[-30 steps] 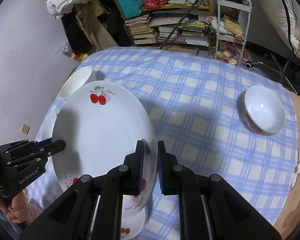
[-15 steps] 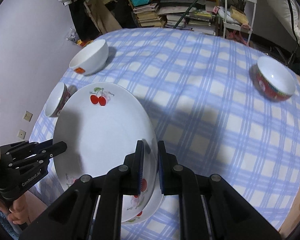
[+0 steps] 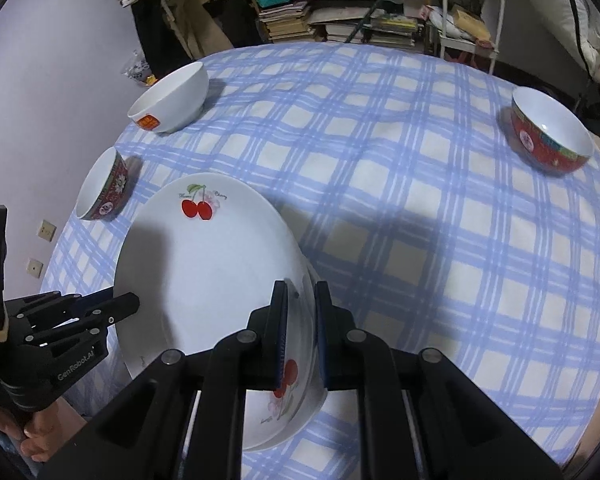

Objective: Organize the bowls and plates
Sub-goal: 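Carry both gripped cherry-print plates across the table, then lower both plates onto the plate stack and open both tools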

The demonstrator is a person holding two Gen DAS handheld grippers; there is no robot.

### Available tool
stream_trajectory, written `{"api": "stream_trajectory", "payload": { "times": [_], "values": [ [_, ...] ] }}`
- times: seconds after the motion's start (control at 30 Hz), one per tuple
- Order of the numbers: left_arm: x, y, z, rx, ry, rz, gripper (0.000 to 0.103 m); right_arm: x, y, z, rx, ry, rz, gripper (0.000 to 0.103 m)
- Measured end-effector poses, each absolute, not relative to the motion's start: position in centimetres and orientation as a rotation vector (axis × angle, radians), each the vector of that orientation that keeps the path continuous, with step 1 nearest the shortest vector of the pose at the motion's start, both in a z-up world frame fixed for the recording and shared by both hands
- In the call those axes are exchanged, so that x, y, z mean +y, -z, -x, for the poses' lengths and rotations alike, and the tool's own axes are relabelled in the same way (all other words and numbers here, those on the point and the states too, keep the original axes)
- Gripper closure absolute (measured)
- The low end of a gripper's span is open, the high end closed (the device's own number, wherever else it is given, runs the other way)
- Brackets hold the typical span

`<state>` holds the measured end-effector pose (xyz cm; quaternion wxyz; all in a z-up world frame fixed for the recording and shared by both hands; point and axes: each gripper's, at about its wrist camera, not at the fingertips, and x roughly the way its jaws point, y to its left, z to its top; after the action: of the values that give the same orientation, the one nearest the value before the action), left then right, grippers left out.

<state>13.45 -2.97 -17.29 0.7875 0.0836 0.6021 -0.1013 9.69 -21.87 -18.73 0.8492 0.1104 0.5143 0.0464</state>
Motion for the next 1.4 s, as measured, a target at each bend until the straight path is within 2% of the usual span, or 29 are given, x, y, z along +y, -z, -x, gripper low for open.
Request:
{"api": "stream_trajectory", "payload": {
  "times": [0.03, 0.5, 1.4],
  "values": [
    [-3.0, 17.4, -13.4, 1.299, 0.217, -0.185, 0.086, -21.7, 18.9, -9.7, 1.086, -0.091, -0.216, 0.088],
    [-4.1, 18.6, -13.5, 1.302, 0.218, -0.268, 0.086, -20.4, 19.5, -9.8, 1.061, -0.028, -0.113, 0.089],
    [-3.7, 17.0, -13.6, 1.244, 0.19, -0.252, 0.083, -21.1, 19.8, -10.3, 1.076, -0.046, -0.172, 0.088]
  ]
}}
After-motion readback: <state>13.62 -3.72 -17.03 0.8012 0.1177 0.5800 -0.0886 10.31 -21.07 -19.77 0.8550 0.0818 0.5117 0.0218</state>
